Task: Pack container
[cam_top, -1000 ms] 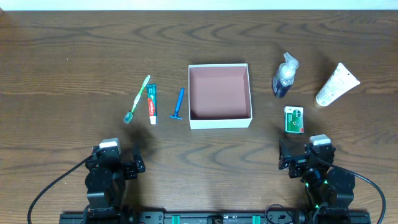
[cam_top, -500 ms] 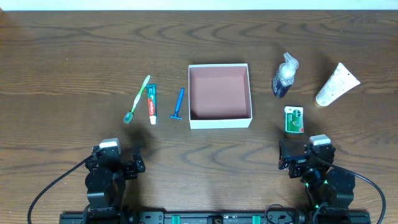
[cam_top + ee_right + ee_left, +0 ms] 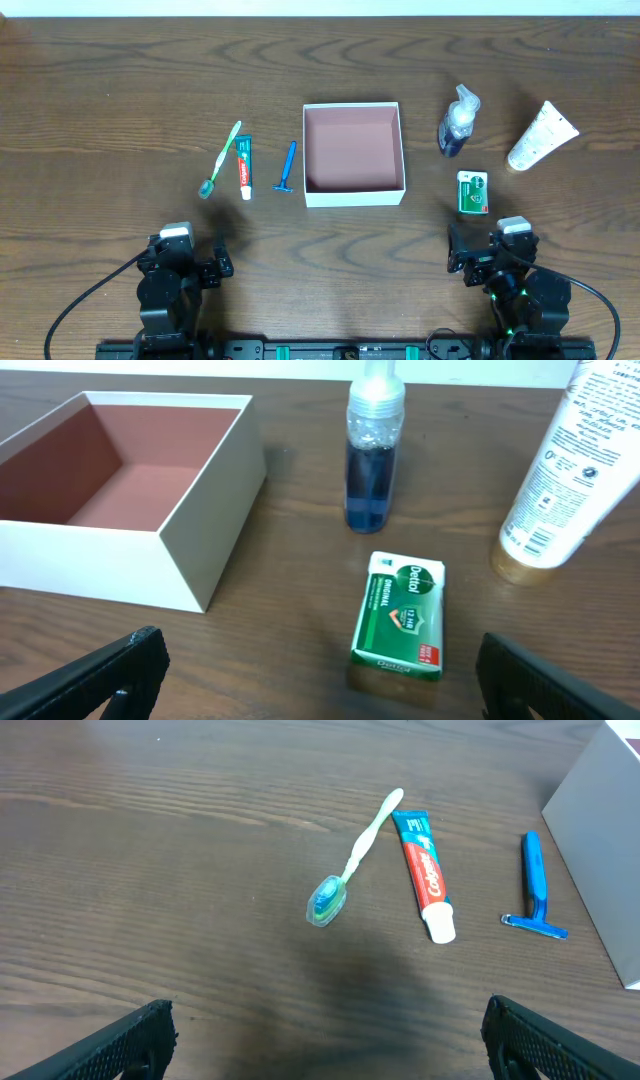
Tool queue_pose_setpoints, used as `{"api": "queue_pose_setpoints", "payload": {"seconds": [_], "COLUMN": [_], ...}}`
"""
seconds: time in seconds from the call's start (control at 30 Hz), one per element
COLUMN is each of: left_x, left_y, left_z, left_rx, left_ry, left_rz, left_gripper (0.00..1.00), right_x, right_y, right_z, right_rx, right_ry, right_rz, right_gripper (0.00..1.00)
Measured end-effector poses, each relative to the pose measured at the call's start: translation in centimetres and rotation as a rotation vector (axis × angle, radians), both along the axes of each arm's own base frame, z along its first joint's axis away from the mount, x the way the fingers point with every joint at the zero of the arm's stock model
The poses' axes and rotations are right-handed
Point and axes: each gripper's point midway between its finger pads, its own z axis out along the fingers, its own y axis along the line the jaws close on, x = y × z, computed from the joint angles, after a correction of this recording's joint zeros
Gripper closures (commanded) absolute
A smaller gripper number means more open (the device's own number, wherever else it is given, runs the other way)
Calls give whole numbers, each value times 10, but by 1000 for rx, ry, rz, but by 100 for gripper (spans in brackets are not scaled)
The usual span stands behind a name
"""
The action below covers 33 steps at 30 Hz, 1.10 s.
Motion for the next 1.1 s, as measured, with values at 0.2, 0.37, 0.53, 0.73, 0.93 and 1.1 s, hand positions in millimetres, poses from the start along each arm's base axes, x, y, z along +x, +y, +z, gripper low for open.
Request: {"api": "queue_pose_setpoints", "payload": {"seconds": [0.2,0.37,0.53,0.73,0.93,1.1], "left_x": [0,0,0,0,0,0], "left_y": [0,0,0,0,0,0], "left_z": [0,0,-1,-1,-1,-1], "left_rx": [0,0,0,0,0,-1], "left_ry": [0,0,3,5,6,5], "left_rz": [0,0,0,0,0,0], "left_gripper": [2,2,2,2,2,2], "right_x": [0,0,9,40,90,129], "right_y": [3,2,-2,-13,-12,2], "right_z": [1,18,64,80,103,122], "right_rx": [86,99,96,50,35,75], "right_ry": [14,29,96,367,566,581], "right_rz": [-15,-23,-52,-100,-73,9], "right_gripper": [1,1,1,1,1,1]}}
